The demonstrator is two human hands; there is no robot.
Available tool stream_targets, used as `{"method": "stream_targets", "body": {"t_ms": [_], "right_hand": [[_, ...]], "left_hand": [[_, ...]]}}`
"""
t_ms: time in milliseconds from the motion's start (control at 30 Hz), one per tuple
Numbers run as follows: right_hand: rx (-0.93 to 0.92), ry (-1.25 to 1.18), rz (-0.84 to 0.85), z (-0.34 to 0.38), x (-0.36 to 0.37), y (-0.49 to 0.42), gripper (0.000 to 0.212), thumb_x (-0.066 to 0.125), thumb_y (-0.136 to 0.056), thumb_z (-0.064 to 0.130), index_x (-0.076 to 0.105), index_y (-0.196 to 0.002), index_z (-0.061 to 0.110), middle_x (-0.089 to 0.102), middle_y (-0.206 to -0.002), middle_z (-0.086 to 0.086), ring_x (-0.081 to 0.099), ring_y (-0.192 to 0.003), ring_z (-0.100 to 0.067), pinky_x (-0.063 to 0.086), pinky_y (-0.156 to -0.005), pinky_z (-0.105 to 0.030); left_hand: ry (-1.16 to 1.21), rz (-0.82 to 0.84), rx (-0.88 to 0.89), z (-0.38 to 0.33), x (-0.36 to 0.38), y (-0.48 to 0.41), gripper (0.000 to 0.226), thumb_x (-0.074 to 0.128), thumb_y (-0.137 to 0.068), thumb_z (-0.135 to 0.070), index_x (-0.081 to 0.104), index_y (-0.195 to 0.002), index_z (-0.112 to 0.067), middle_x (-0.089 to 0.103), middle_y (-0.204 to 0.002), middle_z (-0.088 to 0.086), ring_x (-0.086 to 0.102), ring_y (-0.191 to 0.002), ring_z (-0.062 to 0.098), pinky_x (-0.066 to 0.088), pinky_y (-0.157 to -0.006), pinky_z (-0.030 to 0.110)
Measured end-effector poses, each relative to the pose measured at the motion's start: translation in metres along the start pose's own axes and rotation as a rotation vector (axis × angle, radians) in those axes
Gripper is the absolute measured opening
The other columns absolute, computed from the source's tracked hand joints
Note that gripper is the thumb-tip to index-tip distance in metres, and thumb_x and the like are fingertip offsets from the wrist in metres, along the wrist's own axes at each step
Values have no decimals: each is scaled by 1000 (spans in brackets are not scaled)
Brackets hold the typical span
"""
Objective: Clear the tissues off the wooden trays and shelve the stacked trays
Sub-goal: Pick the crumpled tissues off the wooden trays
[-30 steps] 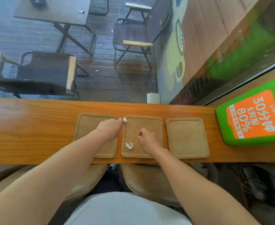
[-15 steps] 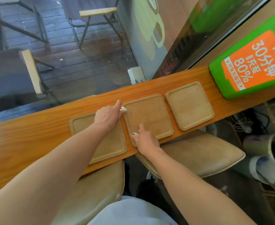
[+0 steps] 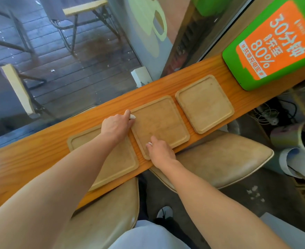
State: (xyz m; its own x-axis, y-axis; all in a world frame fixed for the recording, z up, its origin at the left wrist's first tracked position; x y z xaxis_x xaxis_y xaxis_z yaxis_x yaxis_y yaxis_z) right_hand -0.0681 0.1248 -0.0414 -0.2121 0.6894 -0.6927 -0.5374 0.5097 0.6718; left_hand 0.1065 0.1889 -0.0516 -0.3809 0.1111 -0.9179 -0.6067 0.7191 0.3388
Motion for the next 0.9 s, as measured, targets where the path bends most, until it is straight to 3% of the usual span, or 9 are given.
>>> {"method": "stream_targets", "body": {"t_ms": [133, 233, 300, 467, 567, 733, 900], "right_hand": [[-17, -27, -3, 1, -13, 7, 29, 37, -105, 42, 53, -105, 18, 55, -91, -5, 54, -79, -24, 42, -65, -38], [-47, -22, 8, 16, -32, -2, 27, 35, -106, 39, 50, -98, 19, 60, -95, -9, 55, -79, -25, 43, -63, -38], [-41, -102, -163, -37, -88, 46, 22, 33, -106, 32, 49, -100, 18, 61, -102, -13, 54, -80, -26, 42, -63, -39], [31, -49, -140, -44, -92, 45, 16, 41, -104, 18, 52, -114, 14, 62, -115, -15, 61, -99, -32, 43, -69, -39], [5, -83, -216, -59, -126, 70, 17, 41, -103, 15, 54, -115, 12, 61, -116, -16, 61, -101, -34, 44, -70, -40], [-41, -77, -304, -113, -186, 116, 12, 39, -98, 9, 50, -97, 12, 60, -110, -17, 50, -81, -29, 39, -61, -36], [4, -111, -425, -207, -228, 157, 18, 42, -97, 11, 59, -102, 12, 58, -114, -14, 57, -93, -33, 50, -74, -41]], "left_hand": [[-88, 91, -59, -8, 2, 5, 31, 32, -100, -50, 42, -94, -20, 48, -61, -2, 51, -53, 22, 35, -43, 29], [-93, 176, -149, 0, -4, -4, 30, 32, -103, -34, 54, -95, -16, 53, -66, 1, 55, -58, 24, 36, -46, 31], [-87, 51, -8, -82, -48, 8, 34, 34, -102, -27, 60, -86, -12, 57, -68, 2, 56, -56, 21, 39, -47, 30], [-8, 192, 116, -105, -33, 18, 39, 41, -95, -32, 60, -68, -11, 62, -71, 6, 58, -58, 22, 40, -46, 28], [-33, 170, 254, -153, -61, 35, 34, 51, -88, -30, 57, -60, -12, 60, -71, 5, 57, -58, 21, 39, -45, 28], [-161, 95, 308, -237, -102, 60, 16, 54, -76, -14, 59, -62, -11, 60, -72, 6, 58, -61, 25, 38, -44, 27], [-151, -3, 410, -340, -122, 82, 14, 52, -75, -9, 54, -62, -14, 60, -69, 5, 59, -60, 23, 42, -44, 28]]}}
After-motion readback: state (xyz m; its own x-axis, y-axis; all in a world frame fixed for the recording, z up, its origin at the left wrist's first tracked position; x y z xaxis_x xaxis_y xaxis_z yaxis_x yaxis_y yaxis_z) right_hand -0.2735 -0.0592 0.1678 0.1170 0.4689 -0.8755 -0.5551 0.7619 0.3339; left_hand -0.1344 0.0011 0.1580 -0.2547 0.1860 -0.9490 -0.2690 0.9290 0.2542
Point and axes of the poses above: each hand's wrist, its own y-axis away from the middle knuckle, its own x-axis out of the palm, z = x × y, the point moved 5 cm from there along -y, towards the middle knuckle
